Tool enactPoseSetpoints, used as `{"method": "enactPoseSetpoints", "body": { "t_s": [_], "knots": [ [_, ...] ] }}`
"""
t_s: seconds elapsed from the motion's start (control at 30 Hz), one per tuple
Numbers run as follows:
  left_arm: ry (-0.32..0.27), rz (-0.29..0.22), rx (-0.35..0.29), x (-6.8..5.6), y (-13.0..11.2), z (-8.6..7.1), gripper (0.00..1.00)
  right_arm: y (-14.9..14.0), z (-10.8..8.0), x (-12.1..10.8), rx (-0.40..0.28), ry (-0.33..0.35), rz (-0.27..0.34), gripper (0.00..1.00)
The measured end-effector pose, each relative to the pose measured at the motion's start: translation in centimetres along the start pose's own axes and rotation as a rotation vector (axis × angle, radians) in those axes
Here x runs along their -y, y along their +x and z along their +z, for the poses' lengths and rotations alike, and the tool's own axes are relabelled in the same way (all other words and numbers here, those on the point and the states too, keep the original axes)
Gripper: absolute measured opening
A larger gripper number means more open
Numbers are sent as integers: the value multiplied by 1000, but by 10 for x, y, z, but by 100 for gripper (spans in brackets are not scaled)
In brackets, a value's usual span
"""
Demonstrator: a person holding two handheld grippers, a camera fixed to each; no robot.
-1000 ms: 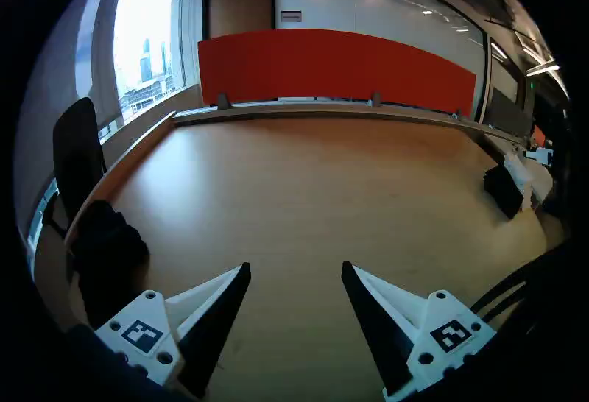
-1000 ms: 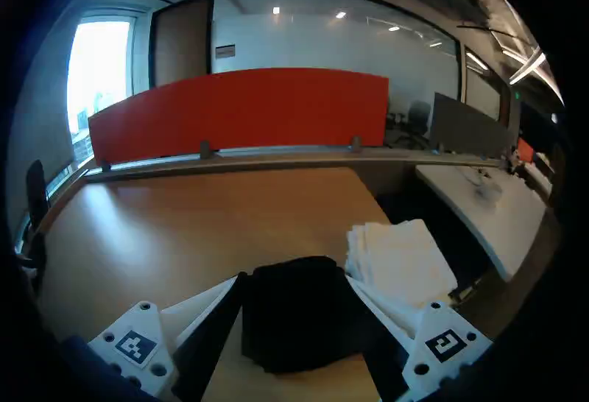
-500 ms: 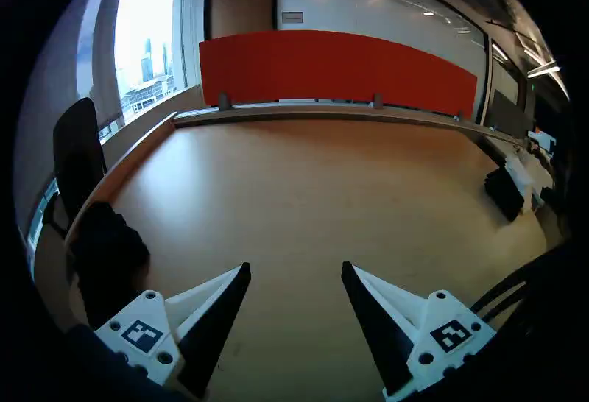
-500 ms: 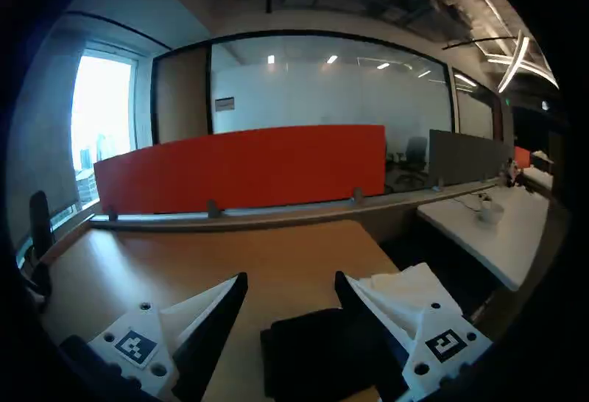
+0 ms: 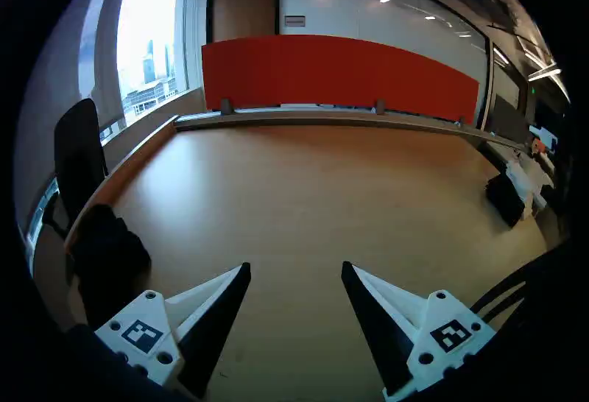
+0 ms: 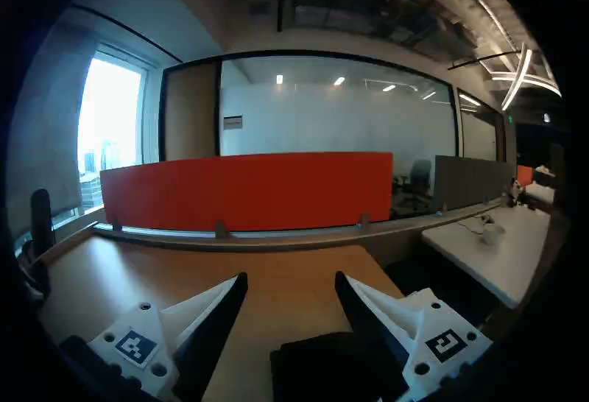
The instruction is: Fold towel
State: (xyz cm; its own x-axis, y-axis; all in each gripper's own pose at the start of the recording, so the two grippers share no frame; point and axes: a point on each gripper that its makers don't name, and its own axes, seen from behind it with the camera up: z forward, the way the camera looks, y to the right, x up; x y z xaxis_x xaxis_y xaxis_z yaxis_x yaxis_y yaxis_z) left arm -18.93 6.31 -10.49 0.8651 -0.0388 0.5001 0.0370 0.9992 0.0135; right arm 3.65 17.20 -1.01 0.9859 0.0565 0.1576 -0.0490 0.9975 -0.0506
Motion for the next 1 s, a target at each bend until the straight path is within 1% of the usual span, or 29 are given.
{"method": "enactPoseSetpoints", "body": {
  "t_s": [0.1, 0.17, 0.3, 0.4, 0.5, 0.73, 1.0],
  "knots": [
    [0, -6, -15, 1, 6, 1, 91, 3, 1, 5, -5, 6, -2, 92],
    [-1, -15, -36, 2, 13, 1, 91, 6, 1, 10, -8, 14, -3, 92],
    [-9, -33, -81, 4, 30, 0, 91, 8, 3, 20, -13, 21, -14, 92],
    [-8, -33, -112, 7, 45, 1, 91, 9, 6, 26, -9, 16, -17, 92],
    [-8, -31, -147, 10, 65, 3, 91, 11, 7, 35, -9, 21, -13, 92],
    [-3, -28, -246, 23, 116, 5, 91, 20, 9, 58, -28, 40, -14, 92],
    [-1, -16, -329, 36, 160, 11, 91, 30, 11, 84, -48, 49, -18, 92]
  ]
}}
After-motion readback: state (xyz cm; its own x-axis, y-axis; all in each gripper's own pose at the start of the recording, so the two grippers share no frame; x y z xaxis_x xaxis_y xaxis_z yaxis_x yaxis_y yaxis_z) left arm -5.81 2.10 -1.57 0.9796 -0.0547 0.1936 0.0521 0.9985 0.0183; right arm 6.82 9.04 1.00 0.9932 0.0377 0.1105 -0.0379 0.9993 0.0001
